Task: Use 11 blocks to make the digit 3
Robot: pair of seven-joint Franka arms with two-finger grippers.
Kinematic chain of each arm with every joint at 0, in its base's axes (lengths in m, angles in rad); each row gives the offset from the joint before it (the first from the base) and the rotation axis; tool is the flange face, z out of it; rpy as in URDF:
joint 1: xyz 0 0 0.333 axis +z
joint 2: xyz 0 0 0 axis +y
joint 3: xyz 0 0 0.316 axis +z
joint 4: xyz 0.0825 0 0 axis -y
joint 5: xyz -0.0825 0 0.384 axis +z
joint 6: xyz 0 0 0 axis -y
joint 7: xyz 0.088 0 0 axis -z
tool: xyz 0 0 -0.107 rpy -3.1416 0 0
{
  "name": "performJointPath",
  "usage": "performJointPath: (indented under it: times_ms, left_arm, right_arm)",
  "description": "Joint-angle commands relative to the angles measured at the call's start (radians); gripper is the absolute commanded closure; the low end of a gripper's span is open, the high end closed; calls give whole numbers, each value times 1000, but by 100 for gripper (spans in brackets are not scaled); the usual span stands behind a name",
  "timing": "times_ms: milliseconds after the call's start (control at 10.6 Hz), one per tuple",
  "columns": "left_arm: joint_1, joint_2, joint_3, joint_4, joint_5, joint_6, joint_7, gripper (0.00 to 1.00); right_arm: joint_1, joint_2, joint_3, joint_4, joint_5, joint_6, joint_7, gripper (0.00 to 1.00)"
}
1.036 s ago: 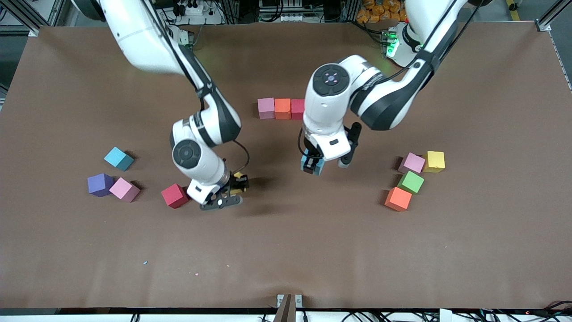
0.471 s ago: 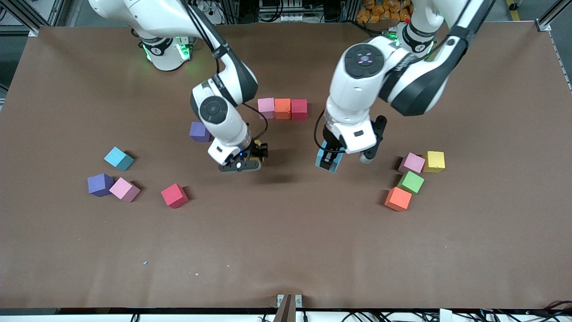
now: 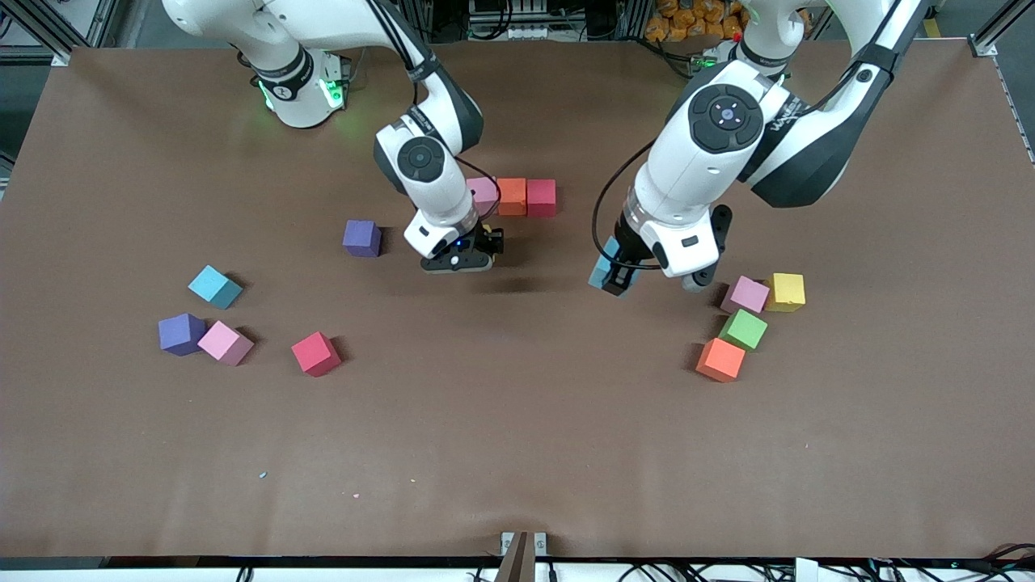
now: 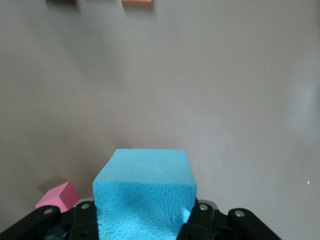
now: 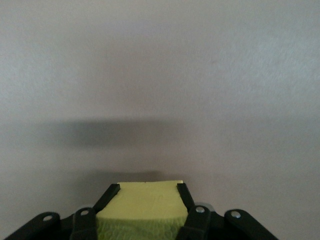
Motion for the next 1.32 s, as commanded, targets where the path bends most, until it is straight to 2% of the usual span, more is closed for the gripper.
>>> performJointPath:
  times_ms: [0,753,1224]
  left_arm:
    - [12,-23,-12,-20,-30,4,60,100]
    - [7,-25,-12,-21,-30,2,91,100]
    - [6,-23,-13,-23,-28,2,93,100]
  right_arm:
    - [5,-46,-5,-66,4,19,14,59]
    - [43,-48,-5,-138,1,97,42,59]
    - [84,-44,-5,-141,1,109,91,58]
